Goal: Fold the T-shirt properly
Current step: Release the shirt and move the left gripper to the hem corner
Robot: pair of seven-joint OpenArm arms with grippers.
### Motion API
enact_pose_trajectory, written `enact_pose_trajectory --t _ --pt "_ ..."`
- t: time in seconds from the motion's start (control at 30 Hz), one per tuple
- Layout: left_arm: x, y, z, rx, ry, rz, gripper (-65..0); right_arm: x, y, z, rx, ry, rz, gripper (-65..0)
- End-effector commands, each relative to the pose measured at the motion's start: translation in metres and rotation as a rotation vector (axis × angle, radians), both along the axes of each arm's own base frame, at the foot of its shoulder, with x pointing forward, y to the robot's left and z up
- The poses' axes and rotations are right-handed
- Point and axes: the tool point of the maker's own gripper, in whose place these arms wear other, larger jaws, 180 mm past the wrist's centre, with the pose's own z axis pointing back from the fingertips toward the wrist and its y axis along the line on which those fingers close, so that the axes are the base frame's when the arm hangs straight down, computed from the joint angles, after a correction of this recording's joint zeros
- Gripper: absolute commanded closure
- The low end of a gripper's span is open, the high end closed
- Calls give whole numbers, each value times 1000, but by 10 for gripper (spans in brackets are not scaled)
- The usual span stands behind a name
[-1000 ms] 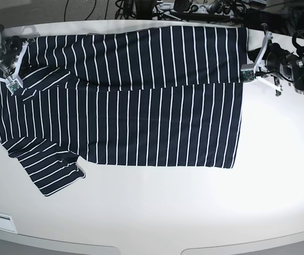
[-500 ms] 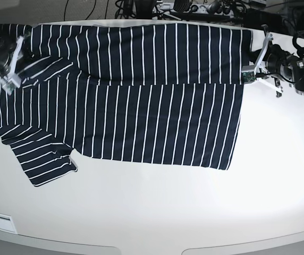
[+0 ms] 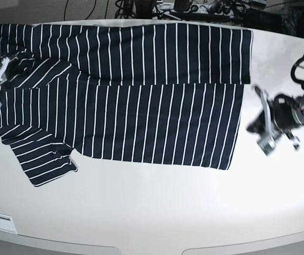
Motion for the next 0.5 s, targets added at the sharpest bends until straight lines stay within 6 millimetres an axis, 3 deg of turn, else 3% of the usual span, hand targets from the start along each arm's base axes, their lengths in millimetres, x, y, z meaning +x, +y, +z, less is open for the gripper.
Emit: enact_pose_trajectory --t 0.0,0.1,0.27,0.3,0.37,0.43,0.47 --pt "25 16 24 -28 -105 94 0 9 -2 11 -17 -39 10 -215" --pt "61 51 32 -162 -184 319 0 8 0 9 -7 -39 7 -215" --pt "95 101 -3 -394 -93 602 0 8 2 9 -1 -42 16 -215" --pt "100 107 -11 -441 -68 643 -31 8 2 9 -1 -42 15 -215" --pt "109 110 -24 -531 -7 683 -170 8 1 9 -6 -43 14 -215" --pt "113 98 -35 -611 87 643 -281 8 -1 9 -13 -46 6 -215" --pt "114 89 -40 -650 148 628 -295 9 -2 10 -15 -49 -3 -215"
